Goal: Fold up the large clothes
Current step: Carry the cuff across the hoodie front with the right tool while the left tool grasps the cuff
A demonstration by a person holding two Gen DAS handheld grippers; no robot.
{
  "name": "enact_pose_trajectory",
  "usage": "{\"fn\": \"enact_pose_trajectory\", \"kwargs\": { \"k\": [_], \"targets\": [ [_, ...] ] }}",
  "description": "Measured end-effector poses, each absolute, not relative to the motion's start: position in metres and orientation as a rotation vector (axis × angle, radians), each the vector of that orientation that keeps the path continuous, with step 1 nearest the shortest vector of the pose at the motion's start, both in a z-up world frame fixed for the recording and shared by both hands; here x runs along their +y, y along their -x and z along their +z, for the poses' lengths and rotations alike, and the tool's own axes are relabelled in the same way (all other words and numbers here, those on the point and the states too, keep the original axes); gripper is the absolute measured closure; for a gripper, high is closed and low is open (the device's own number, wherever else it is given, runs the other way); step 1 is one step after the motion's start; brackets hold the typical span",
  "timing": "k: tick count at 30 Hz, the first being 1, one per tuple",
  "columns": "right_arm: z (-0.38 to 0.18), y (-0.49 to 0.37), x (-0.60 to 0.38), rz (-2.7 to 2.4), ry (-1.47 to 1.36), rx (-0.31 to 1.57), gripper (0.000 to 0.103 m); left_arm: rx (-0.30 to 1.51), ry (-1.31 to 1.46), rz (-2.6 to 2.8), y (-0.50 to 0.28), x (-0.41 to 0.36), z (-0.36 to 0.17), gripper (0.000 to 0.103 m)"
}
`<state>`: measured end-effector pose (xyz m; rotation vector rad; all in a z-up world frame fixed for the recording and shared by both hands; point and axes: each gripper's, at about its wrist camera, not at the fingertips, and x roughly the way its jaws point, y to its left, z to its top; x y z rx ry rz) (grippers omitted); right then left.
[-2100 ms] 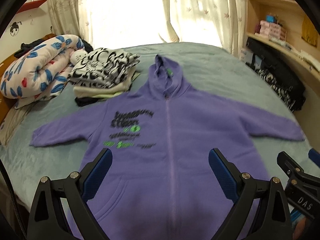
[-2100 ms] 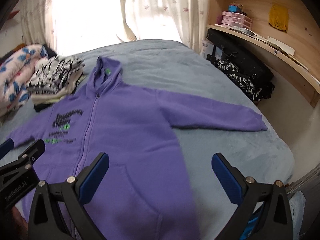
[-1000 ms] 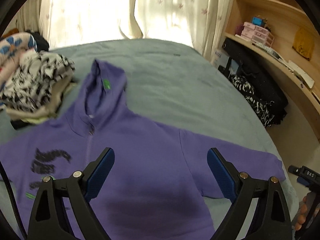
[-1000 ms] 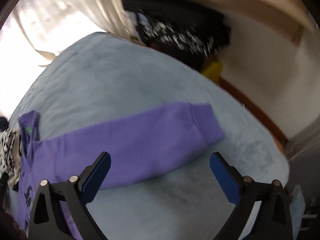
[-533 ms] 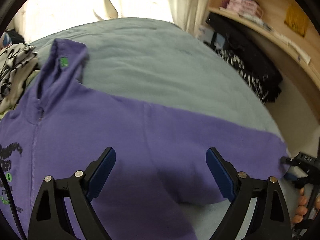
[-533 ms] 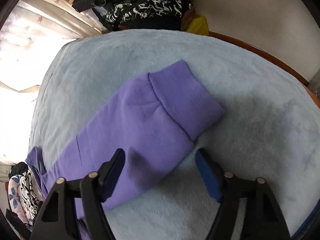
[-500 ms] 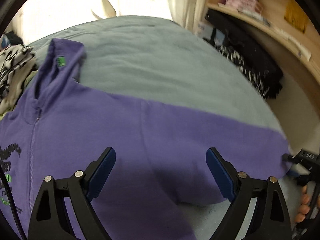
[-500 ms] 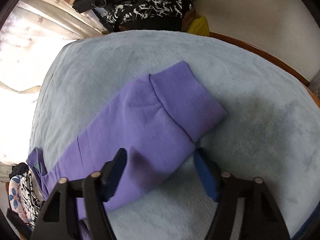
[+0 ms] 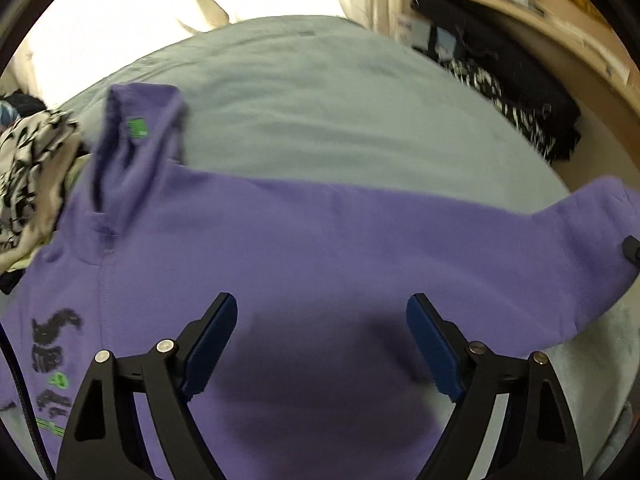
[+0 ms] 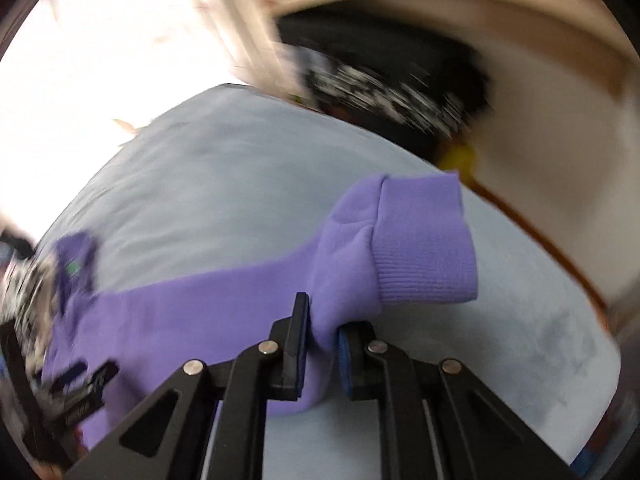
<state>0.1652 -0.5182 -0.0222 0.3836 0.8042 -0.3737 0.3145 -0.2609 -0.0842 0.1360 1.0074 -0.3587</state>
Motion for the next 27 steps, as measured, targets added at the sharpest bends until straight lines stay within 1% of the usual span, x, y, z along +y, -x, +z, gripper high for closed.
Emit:
{"fn": "enact_pose_trajectory", "kwargs": {
  "k": [3, 6, 9, 11, 15, 17, 19, 20, 21, 22, 23, 25, 27],
  "targets": [
    [-0.004, -0.179, -0.461, -0.239, -0.308, 0.786, 0.091, 1.008, -0.061, -0.34, -0.316, -0.207, -0.068, 0.017],
    [-0.007, -0.193, -0.398, -0.133, -0.21, 0.796, 0.091, 1.023, -0.005, -0.313, -0.318, -0.163, -0.063, 0.017],
    [-0.035, -0.208, -0.341, -0.077, -0.104, 0.849, 0.09, 1.049, 0.016, -0.294, -0.312, -0.124, -0.071, 0.017],
    [-0.065, -0.214, -0.31, -0.05, -0.057, 0.908, 0.09, 1.063, 0.009, -0.295, -0.307, -0.109, -0.078, 0.017],
    [-0.117, -0.222, -0.284, -0.062, 0.029, 1.048, 0.087, 1.099, 0.008, -0.329, -0.295, -0.089, -0.094, 0.017],
    [-0.124, -0.217, -0.275, -0.074, 0.067, 1.049, 0.086, 1.121, 0.034, -0.359, -0.294, -0.085, -0.1, 0.017],
    [-0.12, -0.209, -0.274, -0.075, 0.09, 1.032, 0.08, 1.144, 0.085, -0.405, -0.293, -0.084, -0.105, 0.017],
    [-0.117, -0.205, -0.275, -0.065, 0.09, 1.028, 0.064, 1.152, 0.112, -0.428, -0.293, -0.084, -0.107, 0.017],
    [-0.116, -0.199, -0.276, -0.059, 0.092, 1.021, 0.043, 1.163, 0.147, -0.456, -0.294, -0.086, -0.11, 0.017],
    [-0.113, -0.194, -0.274, -0.065, 0.109, 0.998, 0.036, 1.171, 0.172, -0.475, -0.295, -0.087, -0.112, 0.017],
    [-0.11, -0.188, -0.272, -0.079, 0.141, 0.969, 0.03, 1.18, 0.206, -0.502, -0.295, -0.089, -0.113, 0.017],
    [-0.107, -0.178, -0.267, -0.087, 0.195, 0.949, 0.03, 1.187, 0.251, -0.541, -0.293, -0.096, -0.115, 0.017],
    [-0.103, -0.169, -0.264, -0.073, 0.189, 0.941, 0.03, 1.194, 0.295, -0.577, -0.295, -0.103, -0.118, 0.017]
  ]
}}
